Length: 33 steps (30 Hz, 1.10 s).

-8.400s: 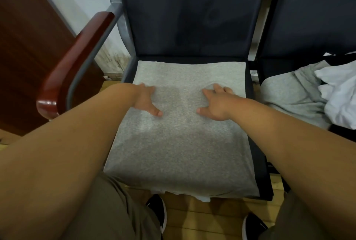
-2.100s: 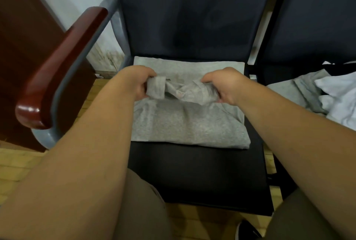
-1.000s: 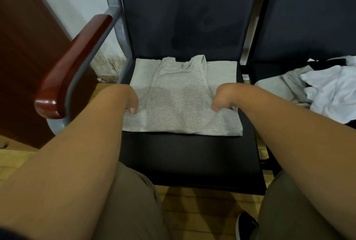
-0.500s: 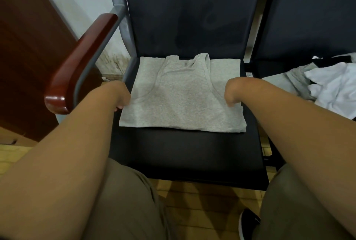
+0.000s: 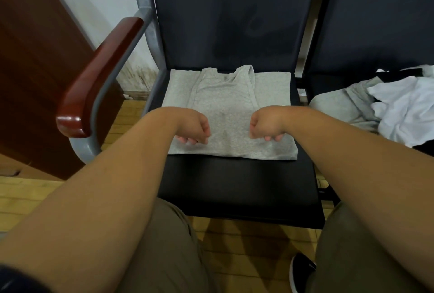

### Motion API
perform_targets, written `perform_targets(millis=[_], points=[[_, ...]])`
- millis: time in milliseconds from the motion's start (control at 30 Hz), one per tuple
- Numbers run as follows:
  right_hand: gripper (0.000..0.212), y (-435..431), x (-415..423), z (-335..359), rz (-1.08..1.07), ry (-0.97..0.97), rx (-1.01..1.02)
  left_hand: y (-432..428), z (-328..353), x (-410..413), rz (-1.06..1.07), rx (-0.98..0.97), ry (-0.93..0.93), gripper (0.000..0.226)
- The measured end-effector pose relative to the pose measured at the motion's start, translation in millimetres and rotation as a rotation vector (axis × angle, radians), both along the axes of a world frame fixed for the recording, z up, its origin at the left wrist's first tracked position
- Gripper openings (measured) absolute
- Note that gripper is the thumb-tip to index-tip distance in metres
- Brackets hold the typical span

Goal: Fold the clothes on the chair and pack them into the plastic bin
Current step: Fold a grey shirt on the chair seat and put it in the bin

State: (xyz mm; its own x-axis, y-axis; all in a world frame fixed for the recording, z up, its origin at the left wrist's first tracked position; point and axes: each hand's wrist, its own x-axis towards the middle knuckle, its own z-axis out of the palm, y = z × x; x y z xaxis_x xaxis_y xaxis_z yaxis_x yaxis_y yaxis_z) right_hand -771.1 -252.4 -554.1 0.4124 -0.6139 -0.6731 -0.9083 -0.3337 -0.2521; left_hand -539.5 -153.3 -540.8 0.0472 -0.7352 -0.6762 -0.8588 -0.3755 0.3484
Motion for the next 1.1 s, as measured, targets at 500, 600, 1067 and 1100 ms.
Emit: perform_targets(millis=[500,600,1067,1100], points=[[0.026,3,-12,12,-0.035,0.116,0.305,12,9,-13,-0.017,0.301,0.192,0.025],[0.020,-13,-5,14,-0.137,-0.075,0.188,-3,9,-4,0.075,0.034,0.163,0.017],[0.047,-78,17,-31,-0.279,-0.544,-0.306,-104,-33,33,0.310,-0.572,-0.126,0.038],[0.051,-80,17,-32,-0.274,-0.537,-0.307,-113,-34,35,0.283,-0.578,-0.127,0.042]])
